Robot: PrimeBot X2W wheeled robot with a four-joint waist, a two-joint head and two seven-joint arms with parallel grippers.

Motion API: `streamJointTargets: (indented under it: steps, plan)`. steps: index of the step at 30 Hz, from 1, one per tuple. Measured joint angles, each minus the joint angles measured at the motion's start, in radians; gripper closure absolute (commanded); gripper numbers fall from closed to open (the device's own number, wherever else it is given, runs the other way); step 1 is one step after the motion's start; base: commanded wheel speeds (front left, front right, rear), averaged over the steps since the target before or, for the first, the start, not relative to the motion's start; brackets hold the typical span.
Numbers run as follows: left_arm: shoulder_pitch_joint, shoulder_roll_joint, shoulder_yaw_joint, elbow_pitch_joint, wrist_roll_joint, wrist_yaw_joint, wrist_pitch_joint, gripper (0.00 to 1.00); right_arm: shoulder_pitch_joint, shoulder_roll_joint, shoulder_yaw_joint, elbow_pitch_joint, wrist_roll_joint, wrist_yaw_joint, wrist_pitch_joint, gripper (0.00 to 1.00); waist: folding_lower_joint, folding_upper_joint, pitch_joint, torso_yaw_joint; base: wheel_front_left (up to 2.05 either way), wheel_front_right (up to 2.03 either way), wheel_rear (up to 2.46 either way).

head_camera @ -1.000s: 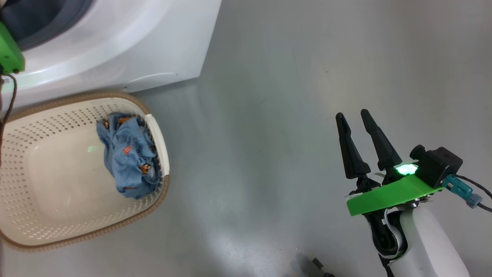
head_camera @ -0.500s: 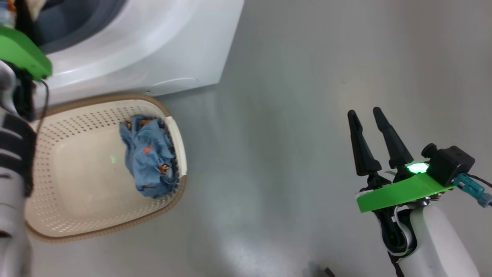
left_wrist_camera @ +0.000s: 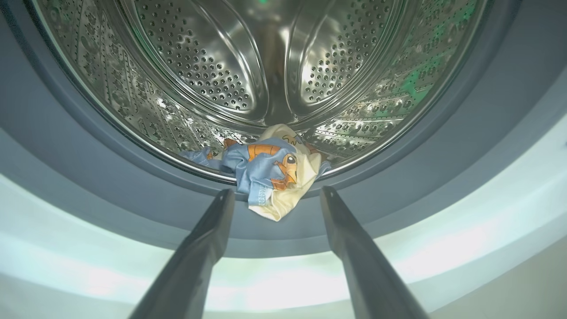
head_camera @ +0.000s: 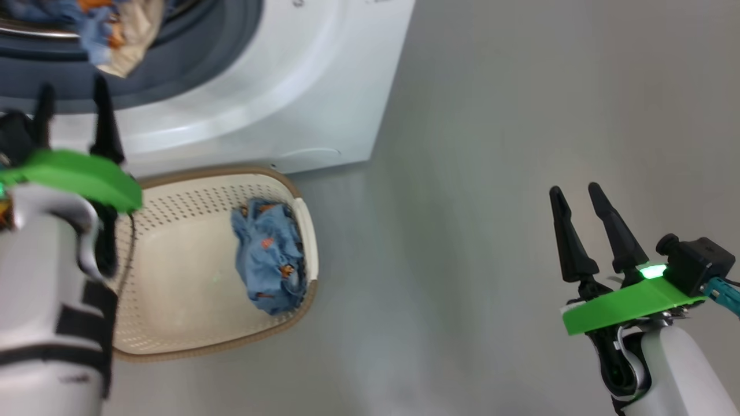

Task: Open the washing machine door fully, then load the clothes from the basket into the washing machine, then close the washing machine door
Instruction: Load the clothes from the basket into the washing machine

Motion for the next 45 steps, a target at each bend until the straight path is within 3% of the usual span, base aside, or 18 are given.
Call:
streamJointTargets:
  steps: [12,33,45]
  plan:
    - [0.341,-0.087,0.105,-0.254,0.118,-0.008,0.0,0.0,0.084,-0.046,-0.013,0.027,0.0,0.0,0.0,0.0,0.0,0.0,-0.133,0.075,0.0,0.0,0.0]
    - [0.801,-0.12,0.166,-0.494,0.167,-0.015,0.0,0.0,0.279,-0.069,-0.054,0.036,0.0,0.0,0.0,0.0,0.0,0.0,-0.36,0.158,0.0,0.0,0.0]
    - [0.928,-0.133,0.206,-0.587,0.159,-0.015,0.0,0.0,0.325,-0.071,-0.075,0.026,0.0,0.0,0.0,0.0,0.0,0.0,-0.396,0.157,0.0,0.0,0.0]
